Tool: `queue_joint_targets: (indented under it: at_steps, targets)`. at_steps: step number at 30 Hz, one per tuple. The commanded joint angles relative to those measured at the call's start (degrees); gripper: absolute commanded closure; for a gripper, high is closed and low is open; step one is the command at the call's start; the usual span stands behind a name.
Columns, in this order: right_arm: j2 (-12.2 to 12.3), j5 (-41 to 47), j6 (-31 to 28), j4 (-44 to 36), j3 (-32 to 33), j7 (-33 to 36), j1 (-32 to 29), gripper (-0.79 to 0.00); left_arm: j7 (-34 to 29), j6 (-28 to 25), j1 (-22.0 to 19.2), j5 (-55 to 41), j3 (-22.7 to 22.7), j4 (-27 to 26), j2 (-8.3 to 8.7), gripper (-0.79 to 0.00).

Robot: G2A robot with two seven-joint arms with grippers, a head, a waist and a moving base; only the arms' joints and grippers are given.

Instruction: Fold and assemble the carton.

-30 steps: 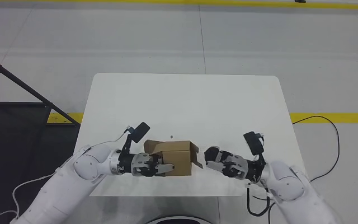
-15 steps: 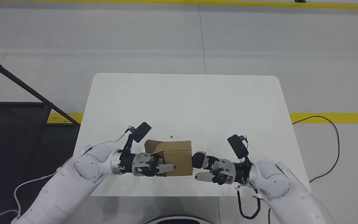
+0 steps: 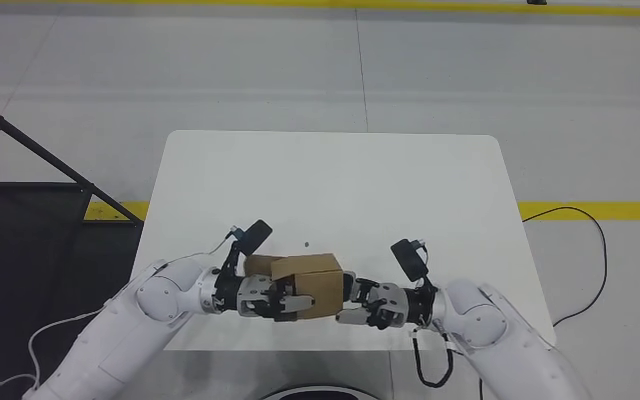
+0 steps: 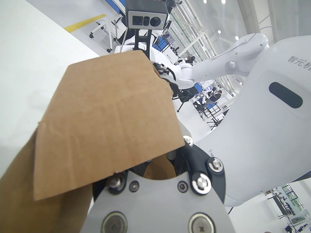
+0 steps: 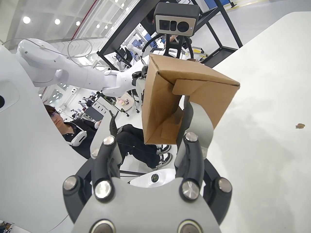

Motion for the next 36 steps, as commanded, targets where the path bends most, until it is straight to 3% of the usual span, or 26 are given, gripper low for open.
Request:
queue_joint_targets:
  at_steps: [1, 24, 36]
  targets:
    - [-0.1, -0.1, -0.1, 0.1, -0.3, 0.0, 0.3, -0.542, -0.1, 0.1, -0.1, 0.1, 0.1, 0.0, -0.03, 0.0]
    - [-0.5, -0.6, -1.7, 0.0, -1.8, 0.2, 2.3, -0.539, -0.3, 0.3, -0.9, -0.1, 0.9, 0.6, -0.24, 0.0]
    - [0.9, -2.3, -1.6, -1.7, 4.4, -1.9, -1.8, -0.536, -0.2, 0.3, -0.5, -0.3, -0.1, 0.8, 0.11, 0.0]
